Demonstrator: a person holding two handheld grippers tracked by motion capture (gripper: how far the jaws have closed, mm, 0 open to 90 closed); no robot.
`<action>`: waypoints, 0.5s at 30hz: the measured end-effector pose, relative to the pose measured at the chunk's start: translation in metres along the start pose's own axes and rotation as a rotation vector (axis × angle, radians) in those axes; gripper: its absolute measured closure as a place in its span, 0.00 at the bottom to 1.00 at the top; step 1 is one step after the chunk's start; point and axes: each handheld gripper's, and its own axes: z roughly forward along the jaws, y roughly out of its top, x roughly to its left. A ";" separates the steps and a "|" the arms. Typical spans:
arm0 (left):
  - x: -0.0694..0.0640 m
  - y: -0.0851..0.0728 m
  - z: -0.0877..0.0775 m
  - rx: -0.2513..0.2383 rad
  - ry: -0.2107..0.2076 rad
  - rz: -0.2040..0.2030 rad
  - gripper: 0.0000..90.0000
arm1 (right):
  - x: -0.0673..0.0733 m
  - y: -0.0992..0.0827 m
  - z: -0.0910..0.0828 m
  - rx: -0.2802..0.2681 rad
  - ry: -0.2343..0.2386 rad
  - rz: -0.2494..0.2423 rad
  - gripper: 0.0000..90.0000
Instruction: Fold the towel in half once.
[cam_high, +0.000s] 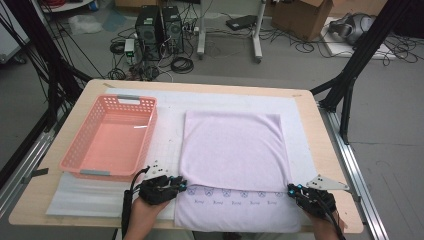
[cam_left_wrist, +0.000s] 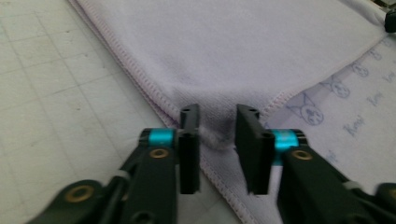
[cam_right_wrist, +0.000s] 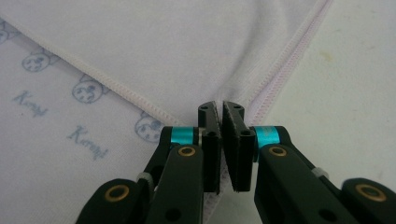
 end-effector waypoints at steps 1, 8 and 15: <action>-0.001 0.000 0.000 -0.001 0.002 0.007 0.91 | 0.000 0.000 0.000 0.003 0.002 0.001 0.95; -0.001 -0.001 -0.004 -0.025 -0.018 0.007 0.99 | -0.004 -0.002 -0.001 -0.010 0.024 0.034 0.95; 0.001 -0.001 -0.010 -0.051 -0.040 -0.013 1.00 | -0.007 -0.003 -0.008 -0.034 0.043 0.063 0.96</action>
